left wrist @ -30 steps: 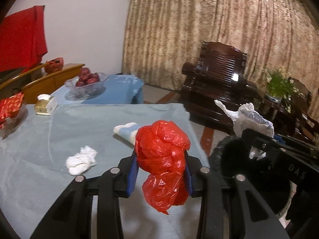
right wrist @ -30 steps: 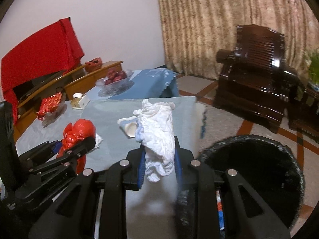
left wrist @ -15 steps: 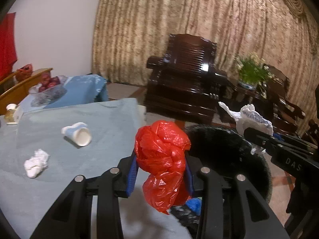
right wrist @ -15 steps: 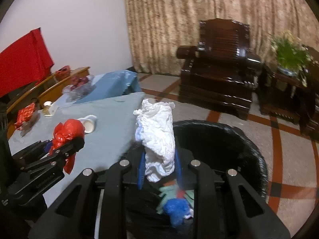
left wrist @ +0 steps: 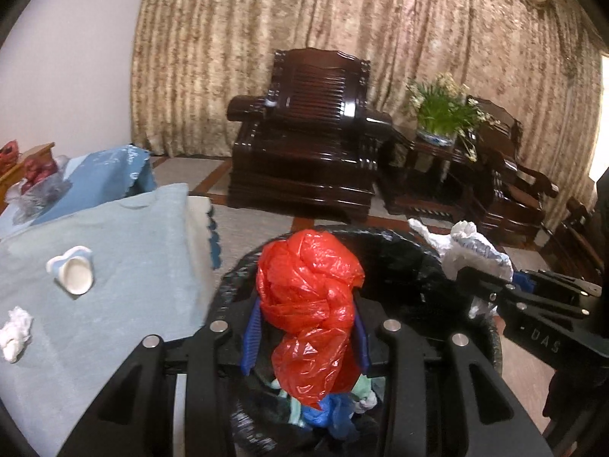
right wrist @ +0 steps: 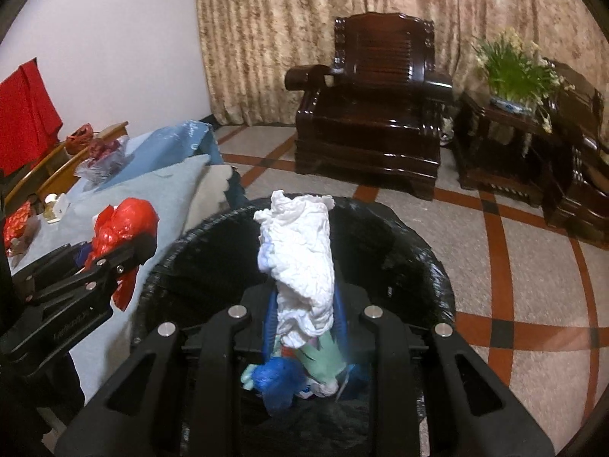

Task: Collect trash
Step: 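Open both tools over the bin to drop the bag and tissue, then move both tools back and grasp the last white tissue with the left tool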

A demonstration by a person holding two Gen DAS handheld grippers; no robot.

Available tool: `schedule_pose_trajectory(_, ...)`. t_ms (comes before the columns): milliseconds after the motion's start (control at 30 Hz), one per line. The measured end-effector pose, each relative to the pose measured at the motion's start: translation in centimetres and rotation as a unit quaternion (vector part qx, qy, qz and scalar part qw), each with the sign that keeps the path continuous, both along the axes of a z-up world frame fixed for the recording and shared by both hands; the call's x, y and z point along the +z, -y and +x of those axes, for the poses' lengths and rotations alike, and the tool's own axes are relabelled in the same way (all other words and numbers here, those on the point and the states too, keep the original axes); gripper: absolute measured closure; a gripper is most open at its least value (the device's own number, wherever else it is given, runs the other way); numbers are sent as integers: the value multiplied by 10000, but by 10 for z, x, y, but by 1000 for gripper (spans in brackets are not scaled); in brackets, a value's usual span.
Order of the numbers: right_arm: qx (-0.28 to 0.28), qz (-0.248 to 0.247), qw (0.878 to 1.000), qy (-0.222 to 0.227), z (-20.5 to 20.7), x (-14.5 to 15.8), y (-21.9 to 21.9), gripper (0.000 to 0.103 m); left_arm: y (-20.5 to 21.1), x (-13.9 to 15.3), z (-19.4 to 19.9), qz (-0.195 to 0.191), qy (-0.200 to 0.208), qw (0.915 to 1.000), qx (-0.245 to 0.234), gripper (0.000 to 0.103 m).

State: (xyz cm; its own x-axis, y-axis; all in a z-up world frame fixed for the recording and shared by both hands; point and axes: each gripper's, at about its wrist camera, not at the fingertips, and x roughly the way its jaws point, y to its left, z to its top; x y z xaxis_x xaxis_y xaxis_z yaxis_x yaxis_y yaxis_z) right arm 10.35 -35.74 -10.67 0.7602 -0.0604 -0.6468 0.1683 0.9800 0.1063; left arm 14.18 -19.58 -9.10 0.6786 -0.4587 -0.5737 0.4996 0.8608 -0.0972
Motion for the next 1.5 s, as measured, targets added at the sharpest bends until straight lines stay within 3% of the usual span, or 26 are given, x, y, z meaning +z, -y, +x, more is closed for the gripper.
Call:
schedule_pose_trajectory(367, -173, 71, 9995, -263, 4, -25, 23, 78, 38, -23, 15, 124, -191, 9994, -260, 64)
schedule_pose_trajectory(467, -225, 51, 9993, -281, 5, -28, 27, 72, 40, -26, 17, 113, -262, 9991, -301, 57)
schedule_pose_trajectory(567, -301, -3, 9992, -270, 4, -30, 29, 55, 38, -26, 19, 50, -329, 9989, -319, 49)
schedule_pose_trajectory(633, -324, -15, 9992, -247, 3, -29, 30, 51, 34, -24, 19, -6, -317, 9990, -302, 43)
schedule_pose_trajectory(833, -406, -104, 9991, -43, -3, -19, 28, 12, 18, -9, 18, -136, -168, 9995, -209, 29)
schedule_pose_trajectory(1000, -316, -52, 9994, 88, -5, -7, 19, 8, -4, 4, 16, -240, -67, 9997, -54, 17)
schedule_pose_trajectory(1500, 587, -33, 9973, 443, 16, 26, -68, 7, -137, 27, -6, -310, 336, 9932, 1070, 13)
